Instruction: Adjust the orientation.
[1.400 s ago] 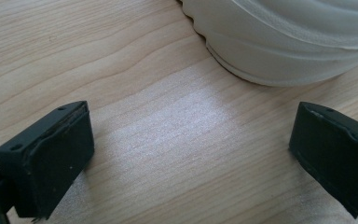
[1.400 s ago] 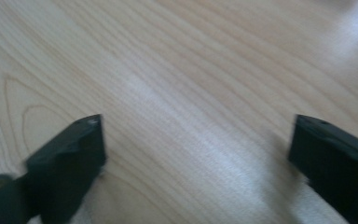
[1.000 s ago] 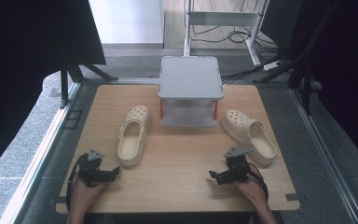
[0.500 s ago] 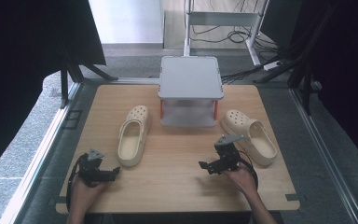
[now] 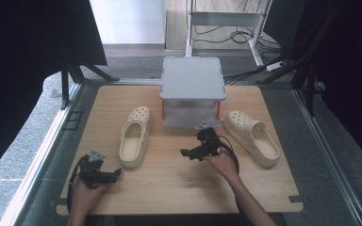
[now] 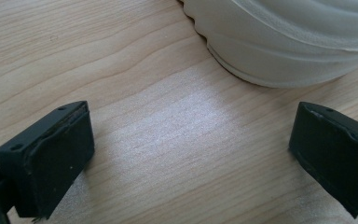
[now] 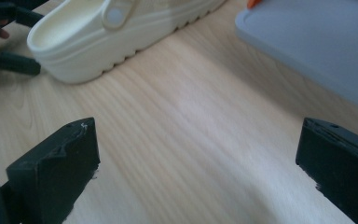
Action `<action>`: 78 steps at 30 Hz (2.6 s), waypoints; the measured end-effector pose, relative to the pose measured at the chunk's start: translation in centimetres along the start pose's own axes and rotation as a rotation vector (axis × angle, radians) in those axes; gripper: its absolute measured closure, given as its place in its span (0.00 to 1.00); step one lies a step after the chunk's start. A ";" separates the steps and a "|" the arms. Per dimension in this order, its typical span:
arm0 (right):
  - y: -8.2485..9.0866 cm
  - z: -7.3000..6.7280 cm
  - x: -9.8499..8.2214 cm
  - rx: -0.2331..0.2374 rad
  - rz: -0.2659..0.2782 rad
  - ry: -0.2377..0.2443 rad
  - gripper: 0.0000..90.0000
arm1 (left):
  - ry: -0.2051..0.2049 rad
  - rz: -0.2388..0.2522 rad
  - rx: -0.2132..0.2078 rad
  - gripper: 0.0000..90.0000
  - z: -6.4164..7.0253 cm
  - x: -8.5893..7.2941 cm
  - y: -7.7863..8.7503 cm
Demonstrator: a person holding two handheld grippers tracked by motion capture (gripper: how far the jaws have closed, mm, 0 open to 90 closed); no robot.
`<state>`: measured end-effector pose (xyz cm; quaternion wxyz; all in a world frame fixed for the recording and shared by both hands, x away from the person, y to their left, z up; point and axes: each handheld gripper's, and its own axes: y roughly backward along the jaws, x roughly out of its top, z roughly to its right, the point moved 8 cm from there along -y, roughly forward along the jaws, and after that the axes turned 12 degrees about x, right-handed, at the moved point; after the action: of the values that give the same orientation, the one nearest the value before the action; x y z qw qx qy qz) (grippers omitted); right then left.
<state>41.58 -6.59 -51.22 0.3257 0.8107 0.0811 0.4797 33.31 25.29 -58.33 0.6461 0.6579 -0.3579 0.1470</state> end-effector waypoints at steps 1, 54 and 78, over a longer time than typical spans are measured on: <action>-0.4 -0.1 0.4 -0.008 -0.009 0.005 0.00 | 0.000 0.000 0.000 0.00 0.0 0.0 0.0; -14.6 -1.8 10.4 -0.215 -0.151 -0.099 0.69 | -0.013 0.003 -0.009 0.00 -0.3 -0.4 0.3; -9.3 -4.2 10.8 -0.101 -0.221 0.040 0.86 | -0.012 0.003 -0.012 0.00 -0.3 -0.4 0.3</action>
<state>45.43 7.29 -47.65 0.4151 0.7697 0.1523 0.4605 32.87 25.68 -58.31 0.6477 0.6542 -0.3638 0.1420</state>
